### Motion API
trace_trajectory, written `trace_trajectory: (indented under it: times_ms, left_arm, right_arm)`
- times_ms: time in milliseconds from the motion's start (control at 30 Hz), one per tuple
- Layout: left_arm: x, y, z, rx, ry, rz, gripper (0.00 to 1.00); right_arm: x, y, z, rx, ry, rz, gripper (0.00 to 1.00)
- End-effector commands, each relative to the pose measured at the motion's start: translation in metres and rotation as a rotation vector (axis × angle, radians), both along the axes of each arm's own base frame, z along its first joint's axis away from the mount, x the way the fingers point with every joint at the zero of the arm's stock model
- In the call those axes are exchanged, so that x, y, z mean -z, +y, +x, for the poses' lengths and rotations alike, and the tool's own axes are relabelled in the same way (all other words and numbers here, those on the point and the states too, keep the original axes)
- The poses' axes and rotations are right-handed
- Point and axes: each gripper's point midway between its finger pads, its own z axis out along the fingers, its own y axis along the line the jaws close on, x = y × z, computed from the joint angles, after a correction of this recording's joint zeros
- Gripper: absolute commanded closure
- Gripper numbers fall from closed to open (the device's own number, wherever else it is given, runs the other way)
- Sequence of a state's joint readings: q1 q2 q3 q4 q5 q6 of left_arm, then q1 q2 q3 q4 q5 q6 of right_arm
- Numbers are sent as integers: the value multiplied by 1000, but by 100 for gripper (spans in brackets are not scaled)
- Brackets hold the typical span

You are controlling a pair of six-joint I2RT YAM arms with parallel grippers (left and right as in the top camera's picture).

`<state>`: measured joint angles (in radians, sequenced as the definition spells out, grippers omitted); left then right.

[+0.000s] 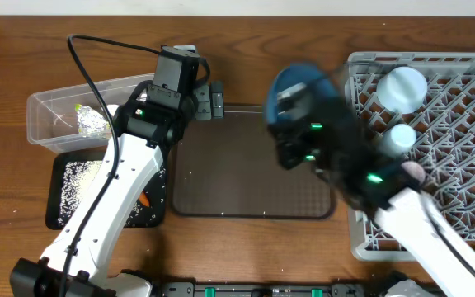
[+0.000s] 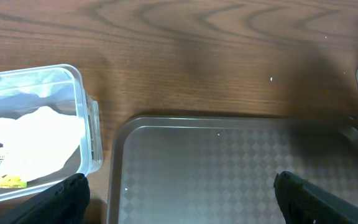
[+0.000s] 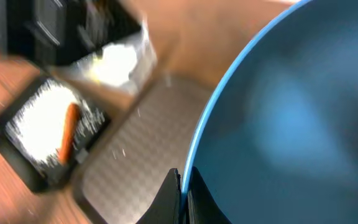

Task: Sort waste into correct bins and load items into the dishwasher rack
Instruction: 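Lift the blue plate and stand it upright in the rack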

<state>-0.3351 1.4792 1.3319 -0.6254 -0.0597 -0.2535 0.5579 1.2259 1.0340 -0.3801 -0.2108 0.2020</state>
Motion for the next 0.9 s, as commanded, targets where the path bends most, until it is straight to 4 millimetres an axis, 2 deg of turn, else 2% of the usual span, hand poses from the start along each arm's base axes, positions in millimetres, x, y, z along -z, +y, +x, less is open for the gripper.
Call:
trace_trajectory:
  times_ms: [0,167,300,733,833,867]
  left_arm:
    - [1,3,2,-3,0,17,2]
    - [1,3,2,-3,0,17,2]
    - [1,3,2,-3,0,17,2]
    - [1,3,2,-3,0,16,2]
    - [1,3,2,-3,0,17,2]
    - [1,3,2,-3,0,16,2]
  right_arm:
    - [-55,-20,-11,-9,-94,122,99]
    - [-107,-71,-24,53,-200,231,99]
    - [-126,-99,-37,37,-234,293,99]
    - [-141,-166,-57,-137,-240,464,99]
    - [-139,-187,-60,-157,-248,510,99]
    - [-135,-198,-56,-112,-227,528,99]
